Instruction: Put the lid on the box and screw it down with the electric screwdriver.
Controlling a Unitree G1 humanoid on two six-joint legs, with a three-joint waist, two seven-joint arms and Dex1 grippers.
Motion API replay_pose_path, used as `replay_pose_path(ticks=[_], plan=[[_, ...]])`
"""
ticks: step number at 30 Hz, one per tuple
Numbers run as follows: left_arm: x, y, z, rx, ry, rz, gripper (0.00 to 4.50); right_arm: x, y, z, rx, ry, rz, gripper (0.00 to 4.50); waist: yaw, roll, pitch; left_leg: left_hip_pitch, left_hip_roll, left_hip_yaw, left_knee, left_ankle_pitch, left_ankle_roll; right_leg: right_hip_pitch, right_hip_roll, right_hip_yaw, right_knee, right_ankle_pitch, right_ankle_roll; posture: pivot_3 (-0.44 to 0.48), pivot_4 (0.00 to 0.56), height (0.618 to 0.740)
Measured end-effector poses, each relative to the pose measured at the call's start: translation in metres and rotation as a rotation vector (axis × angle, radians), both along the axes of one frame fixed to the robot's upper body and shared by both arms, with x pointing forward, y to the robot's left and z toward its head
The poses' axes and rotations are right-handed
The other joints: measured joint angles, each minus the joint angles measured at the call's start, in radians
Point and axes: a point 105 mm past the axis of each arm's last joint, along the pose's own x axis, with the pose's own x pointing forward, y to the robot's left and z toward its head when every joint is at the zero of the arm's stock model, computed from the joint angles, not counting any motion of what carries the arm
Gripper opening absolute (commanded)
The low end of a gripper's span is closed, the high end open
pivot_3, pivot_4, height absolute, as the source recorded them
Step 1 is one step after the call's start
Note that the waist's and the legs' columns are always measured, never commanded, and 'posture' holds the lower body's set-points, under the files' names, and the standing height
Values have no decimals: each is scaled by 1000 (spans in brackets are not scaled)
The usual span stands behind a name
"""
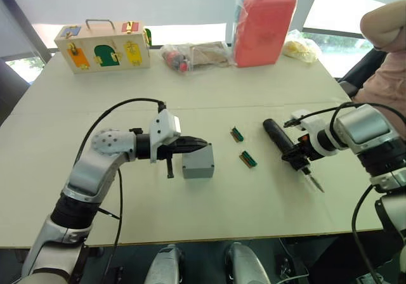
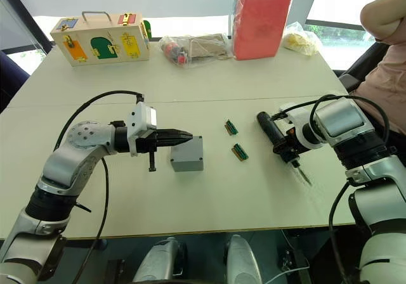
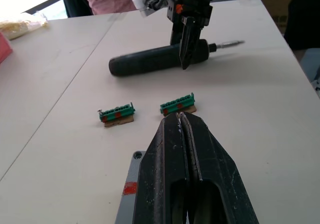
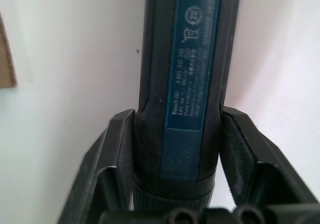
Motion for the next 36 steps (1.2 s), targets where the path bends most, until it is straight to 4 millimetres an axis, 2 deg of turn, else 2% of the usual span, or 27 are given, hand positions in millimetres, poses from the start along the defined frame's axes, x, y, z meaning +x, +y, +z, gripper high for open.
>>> replay_pose_path(ticks=[4,7,8,11,13,15,17,21,24,27,31,36], plan=[[0,2,-2,8,2,4,0,1,0,2,-9,-13,10,1824,1,1,0,0,0,0,0,0,0,0,0,0,0,0,0,0,150,730],[2,4,-3,18,-7,16,0,5,8,15,-14,-83,78,1824,2,3,2,0,0,0,0,0,0,-1,0,0,0,0,0,0,150,730],[4,6,-5,26,-5,26,0,7,15,26,0,-140,116,1824,1,4,3,-1,0,0,0,0,0,-2,0,0,0,0,0,0,150,730],[7,9,-8,41,-4,41,0,11,47,68,112,-384,276,1824,1,5,4,-2,0,0,-1,0,0,-4,1,0,1,0,0,0,150,730],[9,13,-11,54,-2,54,0,5,85,96,269,-562,416,1824,-2,4,3,-2,1,0,-1,0,0,-4,2,0,2,0,0,0,150,730],[11,14,-14,62,12,57,0,-5,122,116,458,-723,512,1824,1,4,3,-2,2,-1,-1,0,0,-4,2,0,3,0,0,0,150,730],[13,16,-19,77,24,56,0,-15,144,127,593,-864,551,1824,7,3,3,-3,1,-2,0,0,0,-3,2,-1,4,0,0,0,150,730],[15,16,-26,97,45,46,0,-23,155,130,695,-1043,532,1824,25,2,2,-2,-3,-1,2,0,-1,-1,-2,0,3,0,0,0,150,730],[21,9,-30,101,54,30,0,-33,172,121,849,-1190,468,1824,25,2,3,-2,-4,0,2,0,-1,-2,-2,1,4,0,0,0,150,730],[22,2,-36,107,60,9,0,-34,182,113,832,-1250,466,1824,20,2,3,-2,-4,0,2,1,-2,-2,-2,0,5,0,0,0,150,730],[27,5,-48,123,87,29,0,-28,178,105,803,-1322,414,1824,18,2,3,-1,-3,0,2,2,-3,-2,0,0,7,0,0,0,150,730],[30,0,-48,132,64,17,0,-25,179,85,775,-1307,394,1824,7,2,3,-1,-2,-1,1,2,-3,-2,1,0,7,0,0,0,150,730]])
